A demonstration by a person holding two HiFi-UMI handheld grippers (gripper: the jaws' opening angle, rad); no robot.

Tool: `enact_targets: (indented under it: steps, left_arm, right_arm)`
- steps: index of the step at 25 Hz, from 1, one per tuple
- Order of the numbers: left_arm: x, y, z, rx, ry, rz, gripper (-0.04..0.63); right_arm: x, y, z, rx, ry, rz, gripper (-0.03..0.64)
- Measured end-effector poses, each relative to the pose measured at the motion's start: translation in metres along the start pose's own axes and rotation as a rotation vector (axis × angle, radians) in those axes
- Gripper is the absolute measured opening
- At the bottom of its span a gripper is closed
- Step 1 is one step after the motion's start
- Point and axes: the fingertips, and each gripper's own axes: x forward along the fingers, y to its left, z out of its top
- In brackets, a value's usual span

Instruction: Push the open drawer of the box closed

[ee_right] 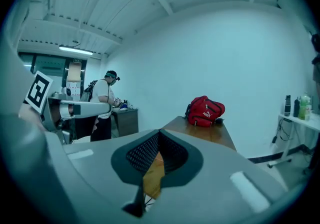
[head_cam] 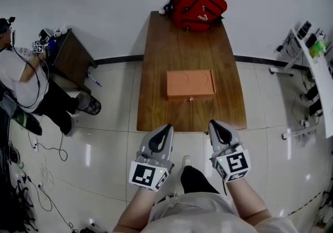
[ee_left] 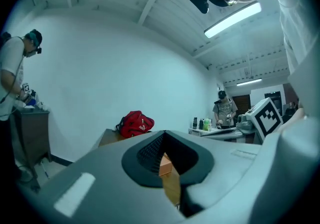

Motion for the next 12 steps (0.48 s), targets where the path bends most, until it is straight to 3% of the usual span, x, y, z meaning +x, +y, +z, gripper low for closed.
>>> enact_targets:
  steps: [12]
  left_arm:
    - [-0.193, -0.076, 0.022, 0.021, -0.088, -0.017, 0.008]
  right_arm:
    - [-0.161, 0.135, 0.004, -0.035, -0.118, -0.031, 0.005]
